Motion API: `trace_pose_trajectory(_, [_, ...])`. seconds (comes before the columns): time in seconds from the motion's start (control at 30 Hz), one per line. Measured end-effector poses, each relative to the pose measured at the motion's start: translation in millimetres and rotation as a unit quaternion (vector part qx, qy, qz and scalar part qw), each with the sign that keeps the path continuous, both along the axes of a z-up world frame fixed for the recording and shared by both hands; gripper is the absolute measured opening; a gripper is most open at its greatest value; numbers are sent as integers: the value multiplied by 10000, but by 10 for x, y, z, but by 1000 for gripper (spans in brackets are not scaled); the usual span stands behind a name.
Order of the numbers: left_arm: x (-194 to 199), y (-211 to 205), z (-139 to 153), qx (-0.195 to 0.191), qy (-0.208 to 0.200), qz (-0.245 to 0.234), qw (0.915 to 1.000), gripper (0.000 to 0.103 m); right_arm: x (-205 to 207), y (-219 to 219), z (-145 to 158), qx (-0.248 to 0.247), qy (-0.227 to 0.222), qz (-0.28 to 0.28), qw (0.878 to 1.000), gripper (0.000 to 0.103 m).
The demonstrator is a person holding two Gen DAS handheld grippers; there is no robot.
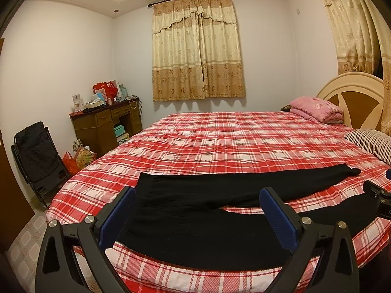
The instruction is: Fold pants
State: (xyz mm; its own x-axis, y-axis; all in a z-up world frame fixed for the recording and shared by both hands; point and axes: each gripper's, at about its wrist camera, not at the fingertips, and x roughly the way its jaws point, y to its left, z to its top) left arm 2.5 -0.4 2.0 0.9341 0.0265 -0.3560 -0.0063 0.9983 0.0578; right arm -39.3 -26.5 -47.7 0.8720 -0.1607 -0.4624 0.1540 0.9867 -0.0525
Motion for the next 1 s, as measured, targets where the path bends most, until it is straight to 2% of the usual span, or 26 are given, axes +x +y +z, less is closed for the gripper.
trace_pose_trajectory(1.0, [19, 25, -17, 4, -9, 45, 10000, 102, 6, 8, 1, -18, 22, -12, 10000, 103])
